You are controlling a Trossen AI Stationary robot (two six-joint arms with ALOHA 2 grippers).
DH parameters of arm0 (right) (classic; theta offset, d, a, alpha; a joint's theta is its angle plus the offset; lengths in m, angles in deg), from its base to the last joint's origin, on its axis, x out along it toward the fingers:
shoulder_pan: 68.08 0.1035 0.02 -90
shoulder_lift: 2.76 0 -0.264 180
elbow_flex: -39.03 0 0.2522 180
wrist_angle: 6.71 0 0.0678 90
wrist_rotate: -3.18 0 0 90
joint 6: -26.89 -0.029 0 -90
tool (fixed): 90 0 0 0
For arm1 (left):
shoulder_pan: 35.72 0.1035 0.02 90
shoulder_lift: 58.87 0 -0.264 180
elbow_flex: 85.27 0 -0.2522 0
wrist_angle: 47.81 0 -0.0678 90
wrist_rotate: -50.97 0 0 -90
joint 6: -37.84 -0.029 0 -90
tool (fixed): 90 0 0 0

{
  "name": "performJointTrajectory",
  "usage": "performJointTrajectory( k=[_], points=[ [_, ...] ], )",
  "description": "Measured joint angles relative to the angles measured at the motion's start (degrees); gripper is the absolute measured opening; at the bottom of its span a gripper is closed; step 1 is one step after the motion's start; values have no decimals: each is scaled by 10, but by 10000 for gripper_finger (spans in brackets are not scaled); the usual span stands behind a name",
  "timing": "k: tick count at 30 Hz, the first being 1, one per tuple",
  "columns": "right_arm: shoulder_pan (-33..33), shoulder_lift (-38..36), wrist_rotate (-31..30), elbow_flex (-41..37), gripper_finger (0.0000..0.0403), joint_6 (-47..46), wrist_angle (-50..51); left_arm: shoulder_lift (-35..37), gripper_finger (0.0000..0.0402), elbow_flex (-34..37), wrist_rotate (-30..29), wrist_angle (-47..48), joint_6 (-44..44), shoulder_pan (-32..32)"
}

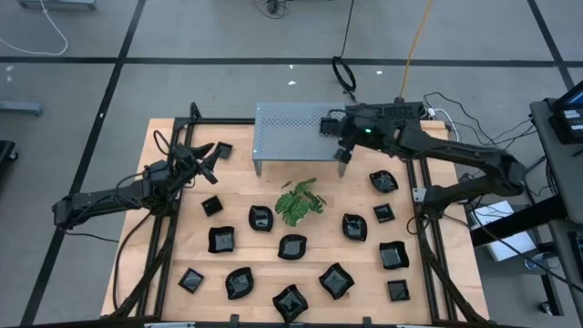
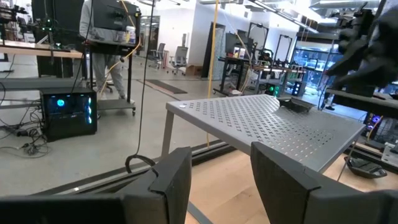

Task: Pick & Place Mini shaped plates
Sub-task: Put the leaf-shaped plate on the shelf

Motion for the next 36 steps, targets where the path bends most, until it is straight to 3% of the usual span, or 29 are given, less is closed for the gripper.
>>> performJointTrajectory(
  k=[4,7,11,14,19,27,34,36],
  points=[
    [10,-69,0,0,139,-49,73,0,170,0,0,0,0,0],
    [19,-104,2,0,138,-113,190,0,170,0,0,0,0,0],
    [35,-122,58,-2,136,-187,372,0,170,0,0,0,0,0],
    [58,-123,93,-31,137,-239,429,0,170,0,0,0,0,0],
    [107,-122,98,-125,161,-263,420,0,170,0,0,0,0,0],
    [154,-121,102,-264,209,-322,300,0,170,0,0,0,0,0],
    [171,-118,-59,-293,199,-401,253,0,170,0,0,0,0,0],
    [171,-119,-76,-300,196,-410,229,0,170,0,0,0,0,0]
  ],
)
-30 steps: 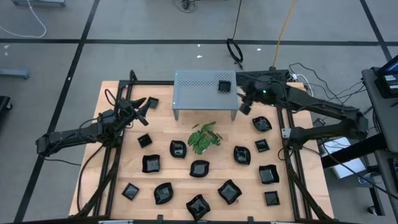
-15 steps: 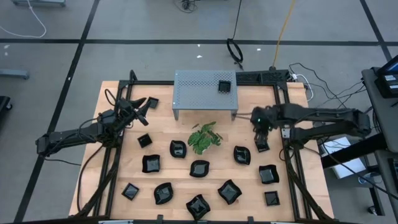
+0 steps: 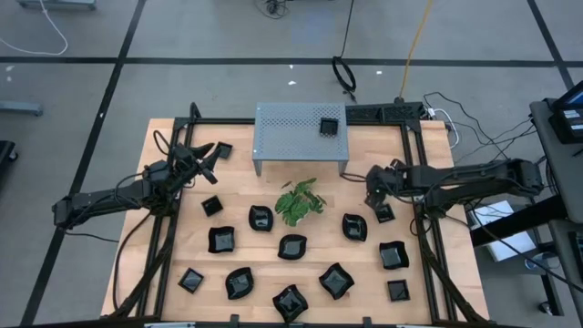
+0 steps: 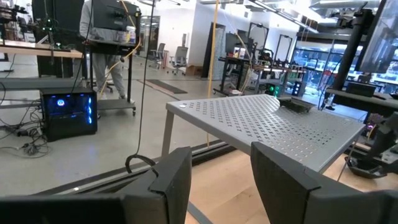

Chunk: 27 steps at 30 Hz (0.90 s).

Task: Pick & Place Mini shaped plates
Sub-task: Put the leaf-shaped plate on the shelf

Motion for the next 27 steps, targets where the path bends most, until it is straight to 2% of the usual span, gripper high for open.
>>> performJointTrajectory(
  k=[18,22,27],
  points=[
    [-57,0,0,-131,183,-125,-185,0,170,0,0,0,0,0],
    [-57,0,0,-134,149,-129,-188,0,170,0,0,0,0,0],
    [-57,0,-1,-135,70,-129,-196,0,170,0,0,0,0,0]
  ],
)
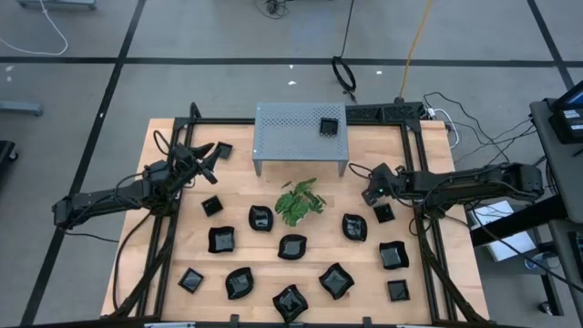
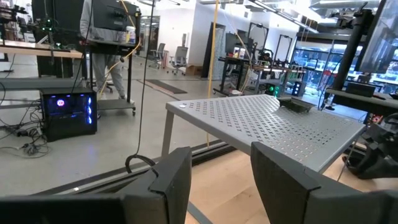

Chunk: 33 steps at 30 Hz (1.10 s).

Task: Pick & Place Mini shaped plates
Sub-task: Put the leaf-shaped plate on the shelf

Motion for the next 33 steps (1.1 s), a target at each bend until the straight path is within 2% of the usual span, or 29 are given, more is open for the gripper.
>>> performJointTrajectory(
  k=[4,8,13,17,21,24,28,33],
  points=[
    [0,-2,12,0,10,-7,-25,0,170,0,0,0,0,0],
    [0,-10,28,14,8,-14,-30,0,170,0,0,0,0,0],
    [0,-32,7,57,1,20,-20,0,170,0,0,0,0,0],
    [1,-38,-34,127,0,70,55,0,170,0,0,0,0,0],
    [0,-38,-88,214,0,89,184,0,170,0,0,0,0,0],
    [0,-38,-120,277,0,97,237,0,170,0,0,0,0,0],
    [0,-33,-115,341,0,164,165,0,170,0,0,0,0,0],
    [1,1,-41,370,0,296,-40,0,170,0,0,0,0,0]
  ],
)
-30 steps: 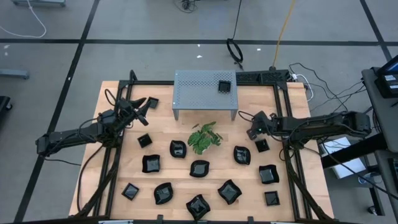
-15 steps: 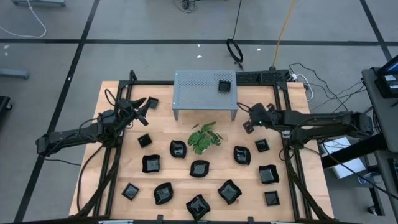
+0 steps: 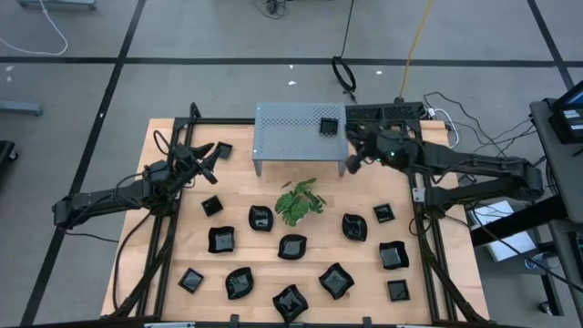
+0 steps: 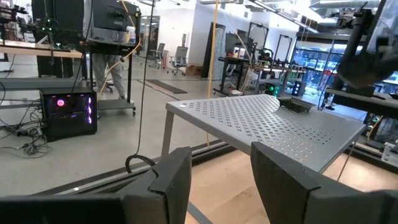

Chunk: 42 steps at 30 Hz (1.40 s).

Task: Pick & Place Mini shaped plates
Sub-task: Put the leaf-shaped plate on the shelf

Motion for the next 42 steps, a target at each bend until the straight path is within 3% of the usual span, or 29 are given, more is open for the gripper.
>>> performJointTrajectory(
  k=[6,10,13,19,26,42],
  points=[
    [-6,107,85,0,0,201,-234,0,170,0,0,0,0,0],
    [-14,186,140,22,0,313,-304,0,170,0,0,0,0,0],
    [-24,237,167,67,0,371,-293,0,170,0,0,0,0,0],
    [-73,312,207,159,0,472,-133,0,170,0,0,0,0,0],
    [-111,341,240,176,0,570,-95,0,170,0,0,0,0,0],
    [-120,343,240,140,10,529,-114,0,170,0,0,0,0,0]
  ],
)
